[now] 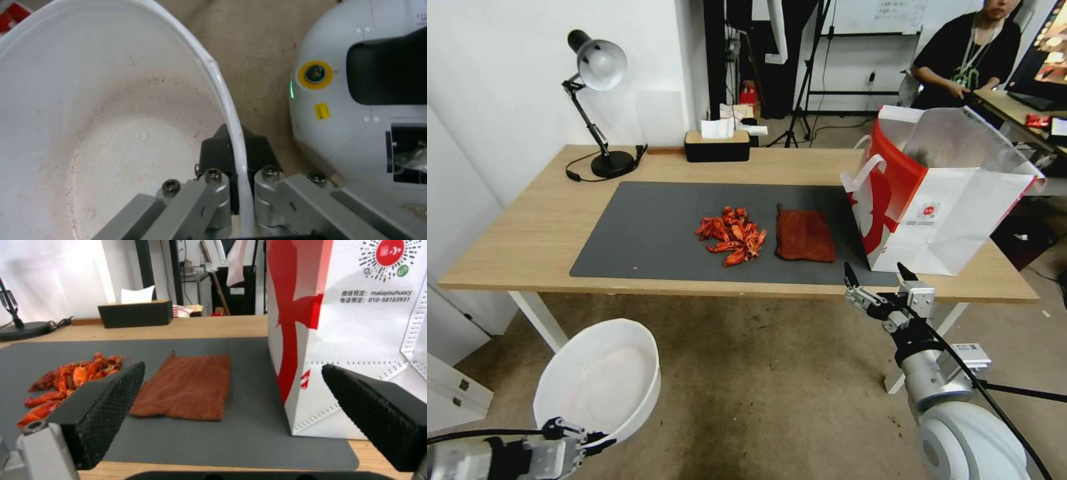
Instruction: Sweep shrimp from table into container with towel, then put container into takeout bag.
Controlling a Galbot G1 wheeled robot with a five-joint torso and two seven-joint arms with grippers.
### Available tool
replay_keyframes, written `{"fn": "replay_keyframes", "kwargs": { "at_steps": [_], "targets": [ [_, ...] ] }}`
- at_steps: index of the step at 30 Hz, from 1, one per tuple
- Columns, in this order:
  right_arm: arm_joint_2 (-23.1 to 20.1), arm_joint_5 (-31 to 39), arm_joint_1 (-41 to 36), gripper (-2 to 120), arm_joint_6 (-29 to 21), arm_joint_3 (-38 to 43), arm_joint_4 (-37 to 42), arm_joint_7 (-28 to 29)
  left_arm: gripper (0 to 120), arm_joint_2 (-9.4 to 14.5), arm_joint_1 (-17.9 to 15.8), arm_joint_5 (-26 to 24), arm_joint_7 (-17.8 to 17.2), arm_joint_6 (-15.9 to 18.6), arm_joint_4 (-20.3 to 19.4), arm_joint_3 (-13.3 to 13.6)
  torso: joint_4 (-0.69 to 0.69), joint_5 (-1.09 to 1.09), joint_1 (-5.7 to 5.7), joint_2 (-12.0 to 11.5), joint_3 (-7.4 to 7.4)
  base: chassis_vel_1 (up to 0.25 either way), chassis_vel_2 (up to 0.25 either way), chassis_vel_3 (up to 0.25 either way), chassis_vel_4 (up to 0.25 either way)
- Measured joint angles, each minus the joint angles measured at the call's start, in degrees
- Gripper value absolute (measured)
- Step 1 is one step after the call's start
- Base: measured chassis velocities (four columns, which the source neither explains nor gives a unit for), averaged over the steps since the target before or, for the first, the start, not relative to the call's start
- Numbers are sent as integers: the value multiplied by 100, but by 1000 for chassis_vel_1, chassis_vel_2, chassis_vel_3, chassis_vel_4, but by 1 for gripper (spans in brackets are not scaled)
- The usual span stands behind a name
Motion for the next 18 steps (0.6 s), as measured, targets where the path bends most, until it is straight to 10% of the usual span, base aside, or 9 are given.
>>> {"fn": "replay_keyframes", "kwargs": {
  "at_steps": [18],
  "targets": [
    [60,-150,129,100,-20,-6,-168,-2,0,-681,-2036,435,-146,18,786,1823,0,1,1,0,0,0,0,0,0]
  ]
}}
